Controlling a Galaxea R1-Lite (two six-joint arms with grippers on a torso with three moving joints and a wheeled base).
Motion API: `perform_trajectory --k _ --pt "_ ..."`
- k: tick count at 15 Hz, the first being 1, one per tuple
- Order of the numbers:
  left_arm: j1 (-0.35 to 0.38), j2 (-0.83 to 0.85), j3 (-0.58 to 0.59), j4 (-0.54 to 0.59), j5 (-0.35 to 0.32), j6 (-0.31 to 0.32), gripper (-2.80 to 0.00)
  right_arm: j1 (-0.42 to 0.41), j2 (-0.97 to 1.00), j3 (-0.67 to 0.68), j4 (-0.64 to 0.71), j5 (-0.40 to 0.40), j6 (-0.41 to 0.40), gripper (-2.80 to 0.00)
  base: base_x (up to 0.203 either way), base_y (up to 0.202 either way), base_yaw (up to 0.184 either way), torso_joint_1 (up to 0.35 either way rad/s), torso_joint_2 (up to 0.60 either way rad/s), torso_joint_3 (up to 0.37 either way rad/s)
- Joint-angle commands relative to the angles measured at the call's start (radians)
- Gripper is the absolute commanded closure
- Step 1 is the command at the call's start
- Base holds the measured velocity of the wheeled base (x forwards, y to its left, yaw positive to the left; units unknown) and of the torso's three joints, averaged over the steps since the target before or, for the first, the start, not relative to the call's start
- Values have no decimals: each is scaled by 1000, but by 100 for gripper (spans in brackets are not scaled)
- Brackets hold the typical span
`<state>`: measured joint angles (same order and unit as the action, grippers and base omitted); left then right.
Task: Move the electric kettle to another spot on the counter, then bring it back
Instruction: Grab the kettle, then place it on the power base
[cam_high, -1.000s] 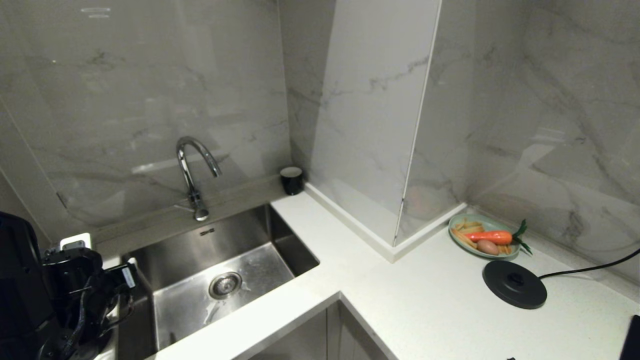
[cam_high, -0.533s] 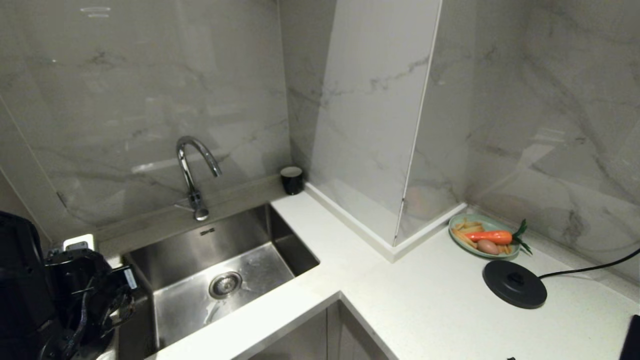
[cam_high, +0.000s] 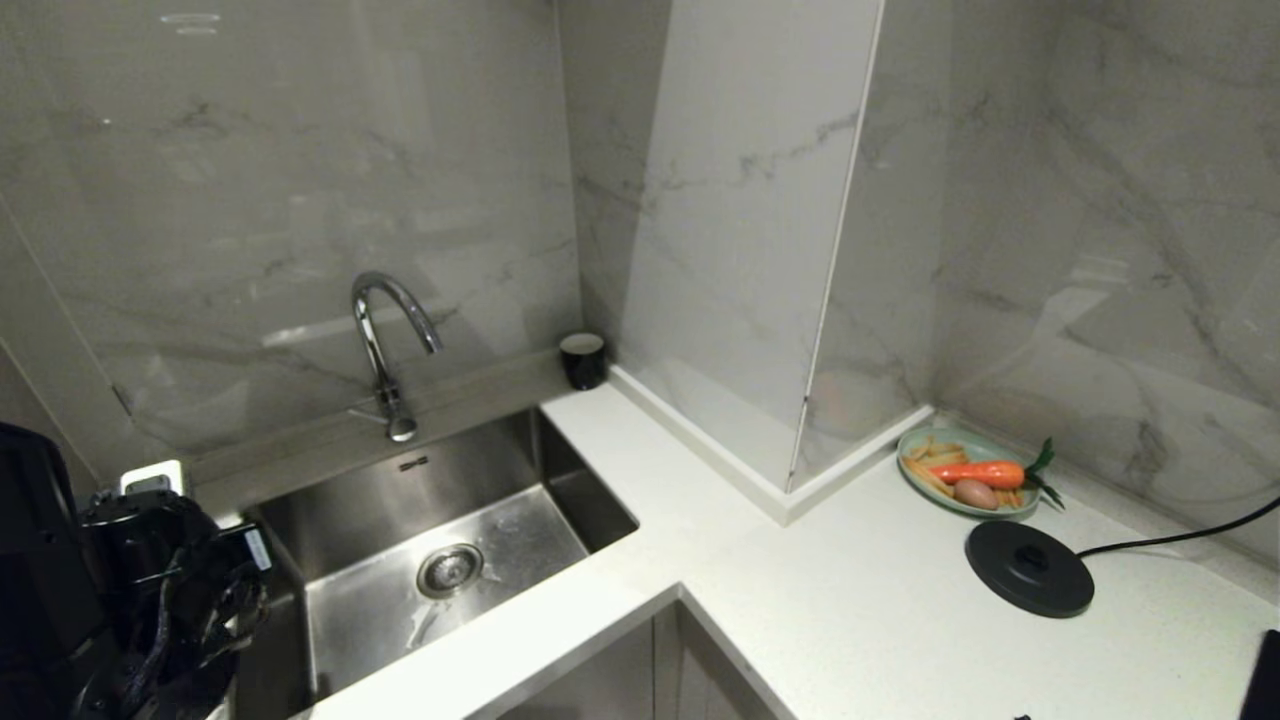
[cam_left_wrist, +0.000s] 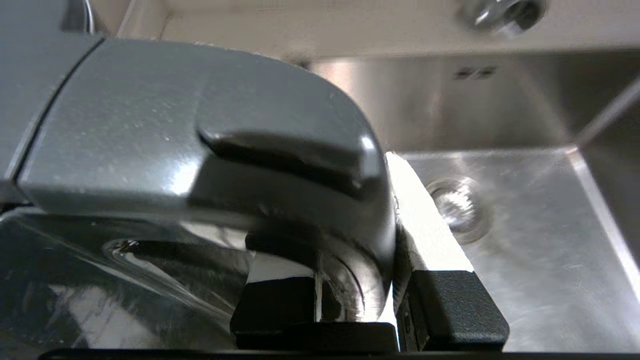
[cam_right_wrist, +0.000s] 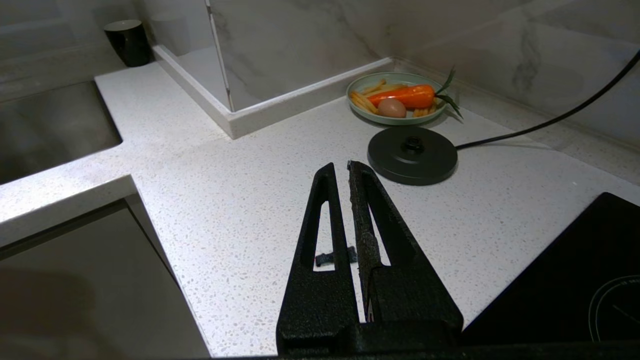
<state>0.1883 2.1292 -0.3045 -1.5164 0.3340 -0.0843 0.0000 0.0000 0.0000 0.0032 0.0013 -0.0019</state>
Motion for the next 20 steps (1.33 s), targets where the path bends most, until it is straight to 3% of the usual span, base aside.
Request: perform_trajectory --k 1,6,12,20 --pt "-13 -81 7 -14 -11 18 0 0 2 0 0 2 0 0 0 0 0 0 0 0" --pt "-58 -119 6 -14 -20 54 0 0 1 0 0 1 -1 0 0 0 0 0 0 0" --pt "-215 -216 16 19 -23 55 0 0 2 0 0 2 0 0 0 0 0 0 0 0" --pt "-358 -233 -5 21 -17 57 0 0 0 0 0 0 0 0 0 0 0 0 0 0"
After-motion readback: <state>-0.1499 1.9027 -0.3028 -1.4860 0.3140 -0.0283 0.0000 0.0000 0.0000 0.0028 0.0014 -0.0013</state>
